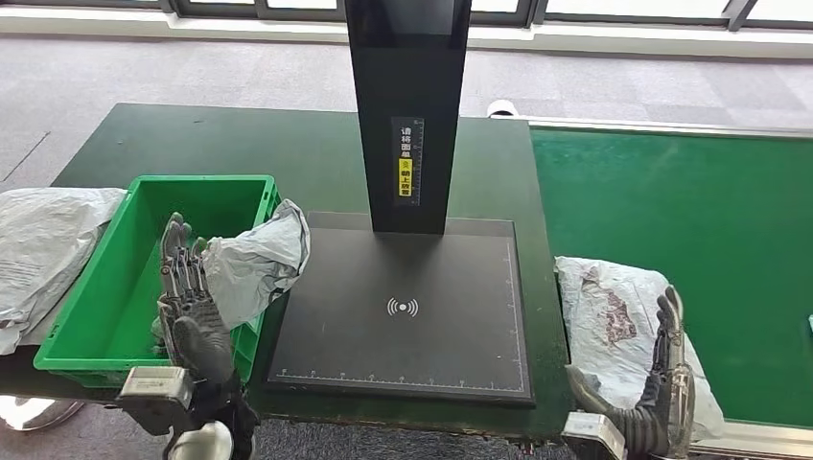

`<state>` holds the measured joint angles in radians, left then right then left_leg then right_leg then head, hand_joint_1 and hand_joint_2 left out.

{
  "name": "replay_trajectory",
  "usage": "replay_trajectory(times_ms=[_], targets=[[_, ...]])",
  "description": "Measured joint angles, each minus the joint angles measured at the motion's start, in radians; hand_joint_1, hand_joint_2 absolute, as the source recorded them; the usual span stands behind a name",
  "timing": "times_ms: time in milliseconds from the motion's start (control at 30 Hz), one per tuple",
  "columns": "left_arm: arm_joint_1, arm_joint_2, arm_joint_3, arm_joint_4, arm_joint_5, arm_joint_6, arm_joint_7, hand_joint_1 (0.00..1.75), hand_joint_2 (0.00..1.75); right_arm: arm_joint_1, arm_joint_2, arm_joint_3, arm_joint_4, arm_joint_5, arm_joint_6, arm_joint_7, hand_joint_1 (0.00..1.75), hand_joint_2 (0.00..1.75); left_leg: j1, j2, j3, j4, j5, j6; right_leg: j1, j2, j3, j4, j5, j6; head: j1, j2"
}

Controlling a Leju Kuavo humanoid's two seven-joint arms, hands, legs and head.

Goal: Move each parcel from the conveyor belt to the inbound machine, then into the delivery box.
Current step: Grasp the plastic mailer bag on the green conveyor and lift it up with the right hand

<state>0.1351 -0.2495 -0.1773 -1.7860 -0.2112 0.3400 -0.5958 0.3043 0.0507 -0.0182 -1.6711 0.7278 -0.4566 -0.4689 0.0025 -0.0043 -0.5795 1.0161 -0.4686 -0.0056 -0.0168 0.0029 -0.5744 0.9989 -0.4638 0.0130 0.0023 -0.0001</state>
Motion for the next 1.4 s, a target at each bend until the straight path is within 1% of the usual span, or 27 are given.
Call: replay_trajectory(times_ms=[100,167,233,367,533,700,900,1033,1267,1400], targets=[[0.039,0.0,-0.056,-0.005,-0.033,-0.046,-0.042,0.0,0.0,-0.054,0.005,-0.06,0.102,0.099,0.02,0.068,0.0,1.75,0.0,0.0,0.0,0.0,0.0,0.0,0.0,0.0,0.0,0.0,0.0,0.0,0.0,0.0],[0.057,0.001,-0.091,-0.004,-0.054,-0.055,-0.055,0.0,0.0,-0.089,0.005,-0.093,0.172,0.131,0.024,0.094,0.0,1.75,0.0,0.0,0.0,0.0,0.0,0.0,0.0,-0.001,0.001,0.0,0.0,0.0,0.0,0.0],[0.069,0.004,-0.109,-0.003,-0.053,-0.061,-0.069,0.0,0.0,-0.119,0.005,-0.12,0.236,0.152,0.031,0.119,0.0,1.75,0.0,0.0,0.0,0.0,0.0,0.0,0.0,-0.001,0.001,0.0,0.0,0.0,0.0,0.0],[0.085,0.009,-0.122,-0.004,-0.052,-0.071,-0.079,0.0,0.0,-0.18,-0.004,-0.162,0.369,0.181,0.059,0.168,0.0,1.75,0.0,0.0,0.001,0.0,0.0,0.0,0.0,-0.001,0.0,0.0,0.0,0.0,0.0,0.0],[0.087,0.01,-0.124,-0.003,-0.046,-0.076,-0.081,0.0,0.0,-0.272,-0.017,-0.191,0.55,0.197,0.073,0.192,0.0,1.75,0.0,0.0,0.001,0.0,0.0,0.0,0.0,0.0,0.0,0.0,0.0,0.0,0.0,0.0],[0.087,0.011,-0.126,-0.002,-0.04,-0.088,-0.087,0.0,0.0,-0.328,-0.024,-0.205,0.67,0.215,0.077,0.228,0.0,1.75,0.0,0.0,0.001,0.0,0.0,0.0,0.0,0.0,0.0,0.0,0.0,0.0,0.0,0.0],[0.087,0.011,-0.127,-0.003,-0.041,-0.097,-0.084,0.0,0.0,-0.348,-0.031,-0.221,0.733,0.229,0.085,0.247,0.0,1.75,0.0,0.0,0.0,0.0,0.0,0.0,0.0,0.0,0.0,0.0,0.0,0.0,0.0,0.0],[0.086,0.011,-0.127,-0.003,-0.041,-0.1,-0.075,0.0,0.0,-0.364,-0.033,-0.225,0.757,0.254,0.109,0.262,0.0,1.75,0.0,0.0,0.0,0.0,0.0,0.0,0.0,0.0,0.0,0.0,0.0,0.0,0.0,0.0],[0.1,0.011,-0.127,-0.027,-0.049,-0.068,-0.072,0.0,0.0,-0.38,-0.047,-0.225,0.775,0.296,0.114,0.301,0.0,1.75,0.0,-0.001,0.0,0.0,0.0,0.0,0.0,-0.001,0.0,0.0,0.0,0.0,0.0,0.0],[0.107,0.011,-0.127,-0.036,-0.053,-0.061,-0.072,0.0,0.0,-0.379,-0.056,-0.226,0.775,0.303,0.115,0.309,0.0,1.75,0.0,-0.001,0.0,0.0,0.0,0.0,0.0,-0.001,0.0,0.0,0.0,0.0,0.0,0.0]])
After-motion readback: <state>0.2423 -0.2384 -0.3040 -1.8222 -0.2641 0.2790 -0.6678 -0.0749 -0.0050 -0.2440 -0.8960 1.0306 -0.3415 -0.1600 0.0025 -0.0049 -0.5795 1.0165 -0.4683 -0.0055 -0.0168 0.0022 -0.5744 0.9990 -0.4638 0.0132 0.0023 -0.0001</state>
